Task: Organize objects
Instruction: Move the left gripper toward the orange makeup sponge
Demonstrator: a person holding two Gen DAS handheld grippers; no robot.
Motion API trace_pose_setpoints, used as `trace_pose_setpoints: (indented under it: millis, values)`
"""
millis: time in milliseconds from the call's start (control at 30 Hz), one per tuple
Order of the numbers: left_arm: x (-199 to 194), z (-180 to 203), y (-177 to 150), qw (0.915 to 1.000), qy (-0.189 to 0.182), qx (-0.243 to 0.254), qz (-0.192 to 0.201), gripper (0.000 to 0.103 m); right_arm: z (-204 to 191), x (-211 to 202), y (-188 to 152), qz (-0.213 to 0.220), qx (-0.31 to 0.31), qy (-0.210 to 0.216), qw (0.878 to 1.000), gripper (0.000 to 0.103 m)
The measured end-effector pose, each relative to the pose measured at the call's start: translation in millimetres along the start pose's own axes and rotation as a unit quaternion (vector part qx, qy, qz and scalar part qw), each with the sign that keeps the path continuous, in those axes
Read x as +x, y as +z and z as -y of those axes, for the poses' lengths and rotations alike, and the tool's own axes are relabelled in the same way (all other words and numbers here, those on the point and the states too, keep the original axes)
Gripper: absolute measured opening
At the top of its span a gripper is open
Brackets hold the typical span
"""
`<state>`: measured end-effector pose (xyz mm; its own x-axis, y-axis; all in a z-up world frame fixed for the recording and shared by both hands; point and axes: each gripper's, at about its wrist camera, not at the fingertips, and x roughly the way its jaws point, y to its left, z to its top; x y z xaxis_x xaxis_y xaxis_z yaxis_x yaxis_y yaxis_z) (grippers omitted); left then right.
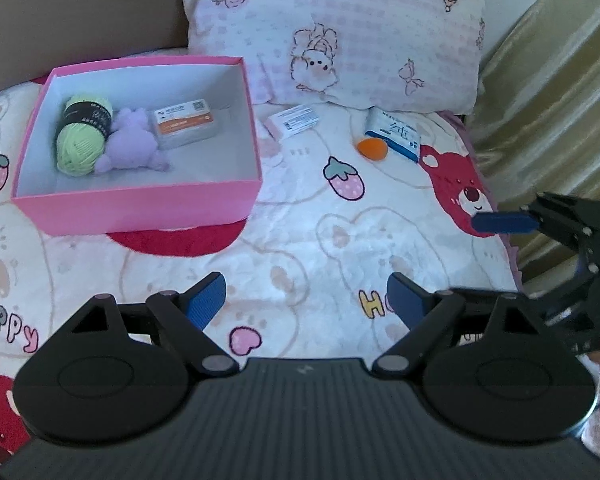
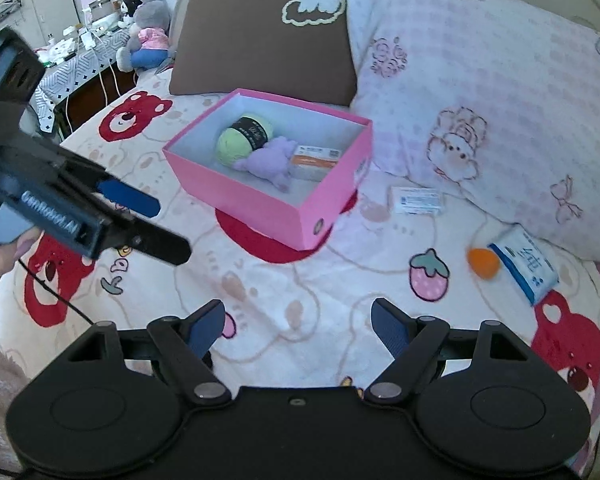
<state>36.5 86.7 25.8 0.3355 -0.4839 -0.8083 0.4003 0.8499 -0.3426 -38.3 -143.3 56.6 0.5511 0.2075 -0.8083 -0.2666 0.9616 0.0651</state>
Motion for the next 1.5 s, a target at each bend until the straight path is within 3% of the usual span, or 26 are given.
trace_pose_setpoints:
  millis: [300,667,767,867,933,1200,1367,1500]
  values:
    - [28,44,5,0.9996,-0.005,0.021,-0.021,0.088,29,-11,-24,0.015,0.012,-0.013,1.000,0.084]
    - [71,88,40,0.9986,-0.001,0.054,0.000,0.088,81,-6,-53,0.110,0.019,-0.046,0.993,0.084]
    - [91,97,48,0.9977,-0.003,0.066,-0.012,0.088,96,7,-59,0.127,0.016,-0.059,0.990,0.084]
    - [111,101,62,0.9972,-0.033,0.054,-0.040,0.088,110,30,-62,0.133,0.014,-0.071,0.988,0.084]
    - [120,102,71,0.9973,-0.041,0.050,-0.034,0.088,119,46,-63,0.133,0.023,-0.084,0.987,0.084]
    - [169,105,100,0.9966,-0.011,0.082,-0.002,0.088,149,97,-54,0.131,0.052,-0.110,0.984,0.084]
    - [190,98,107,0.9951,-0.030,0.084,0.042,0.088,167,114,-59,0.136,0.067,-0.152,0.977,0.084]
    - [216,90,113,0.9976,-0.040,0.054,0.017,0.088,172,122,-53,0.127,0.051,-0.155,0.978,0.084]
